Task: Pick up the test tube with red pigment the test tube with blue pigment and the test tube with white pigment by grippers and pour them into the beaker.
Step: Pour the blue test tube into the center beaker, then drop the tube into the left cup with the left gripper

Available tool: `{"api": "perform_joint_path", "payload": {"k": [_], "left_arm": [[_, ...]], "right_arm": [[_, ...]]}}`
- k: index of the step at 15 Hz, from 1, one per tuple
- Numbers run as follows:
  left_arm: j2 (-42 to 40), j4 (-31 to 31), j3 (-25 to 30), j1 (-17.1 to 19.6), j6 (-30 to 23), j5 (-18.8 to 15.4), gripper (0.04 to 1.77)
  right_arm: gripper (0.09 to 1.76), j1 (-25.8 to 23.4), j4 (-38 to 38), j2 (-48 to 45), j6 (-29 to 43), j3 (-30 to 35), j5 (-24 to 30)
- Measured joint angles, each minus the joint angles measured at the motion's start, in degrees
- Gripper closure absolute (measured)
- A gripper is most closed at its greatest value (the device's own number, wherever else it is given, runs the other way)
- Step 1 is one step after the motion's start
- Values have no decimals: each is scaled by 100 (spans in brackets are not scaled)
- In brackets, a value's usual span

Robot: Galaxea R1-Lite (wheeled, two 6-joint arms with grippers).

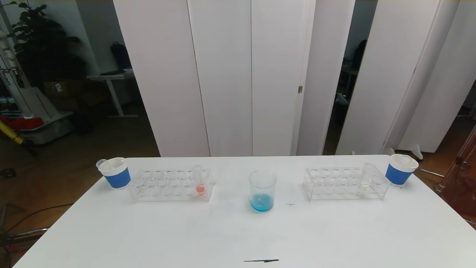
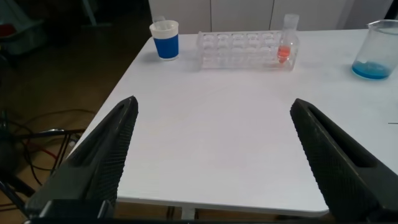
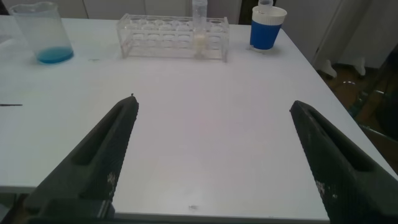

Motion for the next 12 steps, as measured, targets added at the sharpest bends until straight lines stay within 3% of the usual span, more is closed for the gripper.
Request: {"api": "perform_joint_path", "payload": {"k": [2, 4, 5, 7, 12], "left_arm": [[-85, -506, 525, 0, -13, 2, 6], [-108, -1393, 1117, 0, -37, -44, 6], [-115, -1736, 1336, 0, -108, -278, 6], [-119, -1896, 1648, 0, -185, -636, 6], [-122, -2024, 1854, 0, -204, -675, 6]], "right_arm": [[10, 0, 0, 0, 0, 0, -2], [10, 0, 2, 0, 0, 0, -2], [10, 0, -1, 0, 0, 0, -2], [10, 0, 0, 0, 0, 2, -2], [10, 0, -1, 0, 0, 2, -2]]}}
